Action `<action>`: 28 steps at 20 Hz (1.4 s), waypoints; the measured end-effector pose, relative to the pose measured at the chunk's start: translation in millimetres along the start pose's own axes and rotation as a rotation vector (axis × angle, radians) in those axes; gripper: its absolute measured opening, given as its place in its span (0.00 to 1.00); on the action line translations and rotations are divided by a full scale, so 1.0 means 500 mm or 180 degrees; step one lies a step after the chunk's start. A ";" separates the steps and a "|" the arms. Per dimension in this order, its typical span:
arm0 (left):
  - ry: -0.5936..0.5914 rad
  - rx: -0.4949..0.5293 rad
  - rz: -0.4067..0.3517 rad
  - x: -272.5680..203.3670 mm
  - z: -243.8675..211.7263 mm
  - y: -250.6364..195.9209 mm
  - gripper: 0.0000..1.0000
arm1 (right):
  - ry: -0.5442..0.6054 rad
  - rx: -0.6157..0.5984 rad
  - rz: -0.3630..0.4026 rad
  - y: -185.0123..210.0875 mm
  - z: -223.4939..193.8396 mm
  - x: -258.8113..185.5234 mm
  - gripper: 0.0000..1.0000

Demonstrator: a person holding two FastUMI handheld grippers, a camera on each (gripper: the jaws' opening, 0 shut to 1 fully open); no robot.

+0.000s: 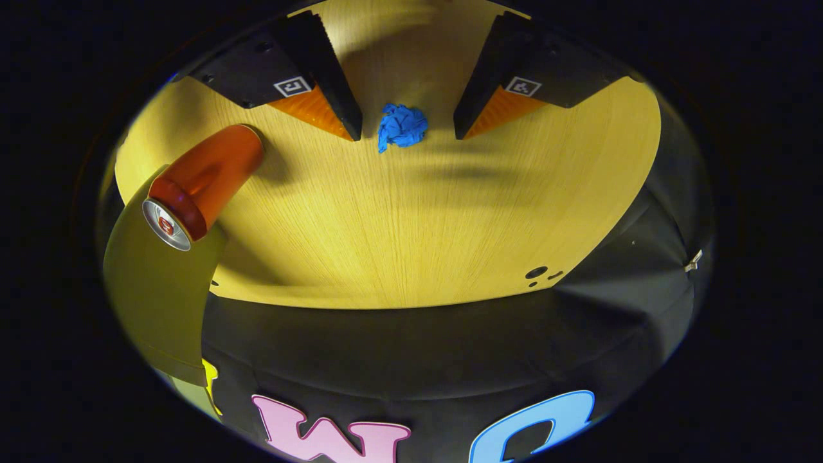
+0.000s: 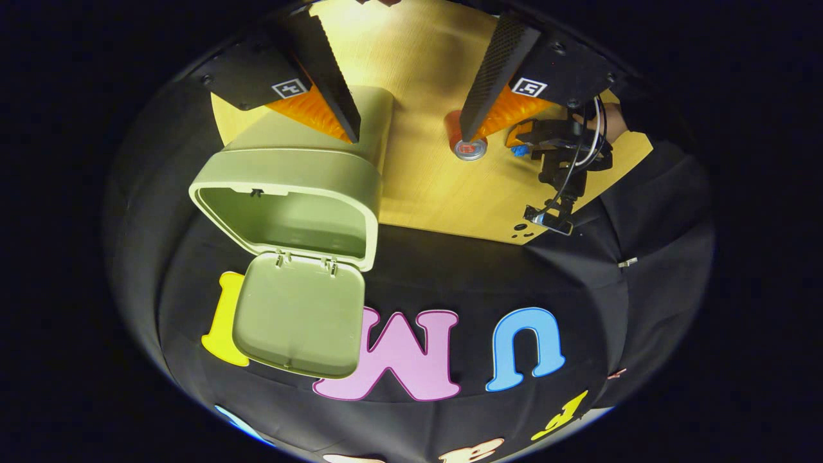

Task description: Press the lid of the desktop garbage bin to open it, pick up the crumpled paper on the desktop and throw it into the bin, then pick up the pop can on the desktop and drop it into the bin, and finally close the garbage bin lid.

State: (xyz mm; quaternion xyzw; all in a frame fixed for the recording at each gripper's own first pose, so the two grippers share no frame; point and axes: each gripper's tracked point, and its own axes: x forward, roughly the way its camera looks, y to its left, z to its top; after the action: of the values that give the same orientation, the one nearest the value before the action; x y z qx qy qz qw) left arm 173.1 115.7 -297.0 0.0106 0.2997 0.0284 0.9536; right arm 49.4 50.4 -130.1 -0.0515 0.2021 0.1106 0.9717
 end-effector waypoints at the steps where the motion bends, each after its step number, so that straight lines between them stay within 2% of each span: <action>1: -0.0016 -0.0019 -0.0034 0.000 0.003 -0.003 0.87 | 0.0002 0.0010 -0.0009 -0.003 -0.002 0.002 0.98; 2: -0.0009 -0.0045 -0.0043 0.001 0.004 -0.007 0.83 | 0.0004 0.0014 -0.0018 -0.007 -0.001 0.002 0.98; 3: -0.0008 -0.0059 -0.0043 0.001 0.002 -0.008 0.73 | 0.0004 0.0012 -0.0025 -0.007 -0.002 0.000 0.98; 6: -0.0017 -0.0079 -0.0001 0.001 0.001 -0.006 0.66 | -0.0005 0.0026 -0.0045 -0.006 -0.001 -0.001 0.98; 7: -0.0016 -0.0106 0.0038 0.000 0.001 -0.002 0.56 | -0.0005 0.0030 -0.0033 -0.003 0.001 -0.003 0.98; 9: -0.0012 -0.0115 0.0059 0.000 0.000 -0.003 0.42 | -0.0012 0.0008 -0.0030 -0.006 0.003 -0.004 0.98; 17: -0.0037 0.0042 0.0086 -0.030 0.018 0.001 0.36 | -0.0058 0.0054 -0.0114 -0.041 0.010 -0.010 0.98; 23: -0.0357 -0.0201 0.0052 -0.120 0.113 0.000 0.34 | -0.0113 0.0099 -0.0090 -0.040 0.012 -0.020 0.98; 26: -0.0559 -0.0225 0.0059 -0.187 0.183 0.005 0.34 | -0.0175 0.0107 -0.0081 -0.040 0.018 -0.029 0.98; 27: -0.0616 -0.0222 0.0060 -0.210 0.202 0.007 0.38 | -0.0200 0.0110 -0.0080 -0.043 0.019 -0.031 0.98; 28: -0.0693 -0.0230 0.0025 -0.234 0.228 0.002 0.36 | -0.0223 0.0115 -0.0082 -0.047 0.022 -0.034 0.98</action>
State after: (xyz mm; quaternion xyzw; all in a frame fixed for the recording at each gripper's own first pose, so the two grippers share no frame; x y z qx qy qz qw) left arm 142.2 109.2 -136.7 -0.0196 0.1932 0.0417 0.9801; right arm 44.1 26.2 -111.9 -0.0327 0.1693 0.0962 0.9803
